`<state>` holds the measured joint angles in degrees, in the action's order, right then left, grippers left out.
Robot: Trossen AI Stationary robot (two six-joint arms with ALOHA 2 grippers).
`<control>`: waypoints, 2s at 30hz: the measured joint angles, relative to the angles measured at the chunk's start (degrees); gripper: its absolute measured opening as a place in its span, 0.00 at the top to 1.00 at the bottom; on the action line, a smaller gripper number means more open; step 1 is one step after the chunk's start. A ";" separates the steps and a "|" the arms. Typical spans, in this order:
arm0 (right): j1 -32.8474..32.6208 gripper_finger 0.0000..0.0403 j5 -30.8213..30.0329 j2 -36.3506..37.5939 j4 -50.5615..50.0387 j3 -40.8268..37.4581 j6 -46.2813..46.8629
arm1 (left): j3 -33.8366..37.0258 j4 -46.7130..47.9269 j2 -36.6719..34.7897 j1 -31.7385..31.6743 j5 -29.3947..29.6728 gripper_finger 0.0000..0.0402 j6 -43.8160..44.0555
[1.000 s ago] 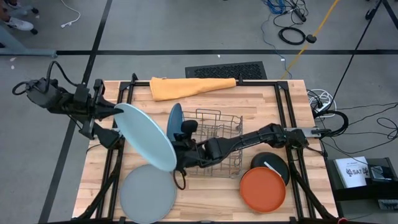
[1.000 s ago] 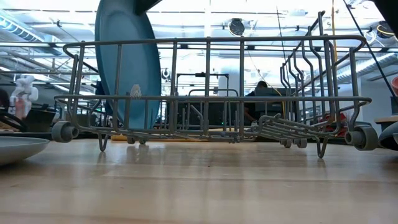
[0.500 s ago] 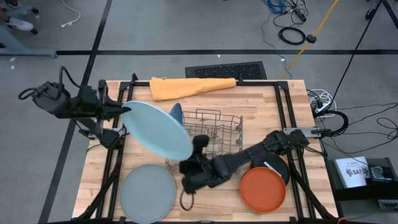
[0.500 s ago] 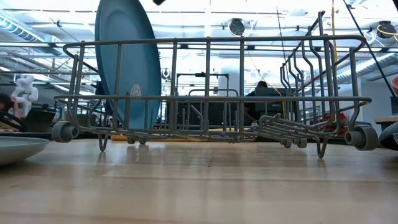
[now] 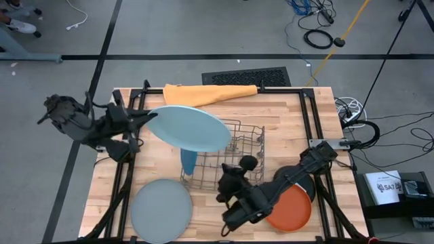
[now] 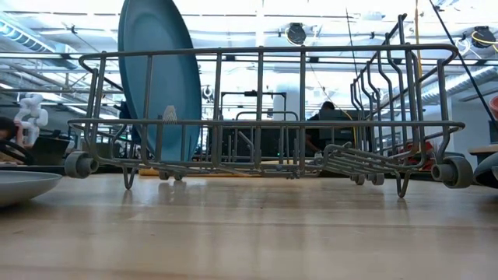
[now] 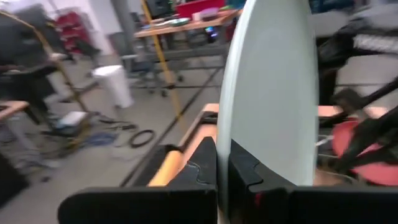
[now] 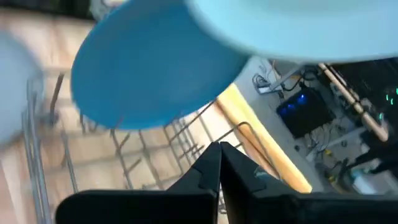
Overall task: Sort dishes
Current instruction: Put the light blue plate in the dish rack
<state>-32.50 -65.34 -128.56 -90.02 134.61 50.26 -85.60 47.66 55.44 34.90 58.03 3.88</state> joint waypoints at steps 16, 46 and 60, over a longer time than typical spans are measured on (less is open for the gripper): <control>-3.29 0.81 -23.46 7.92 1.38 0.02 5.60 | -0.02 -2.01 5.18 0.97 5.61 1.00 -7.60; 8.45 0.98 -14.34 13.98 28.46 0.02 -46.19 | -0.11 -1.99 4.74 2.05 6.24 0.97 -11.62; 1.79 0.99 -22.19 18.09 24.69 -0.04 -57.85 | -1.30 -4.11 4.26 2.89 1.30 0.57 -14.45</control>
<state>-30.72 -87.52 -110.48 -65.34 134.56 -7.59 -86.90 43.55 59.70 37.79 59.32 -10.57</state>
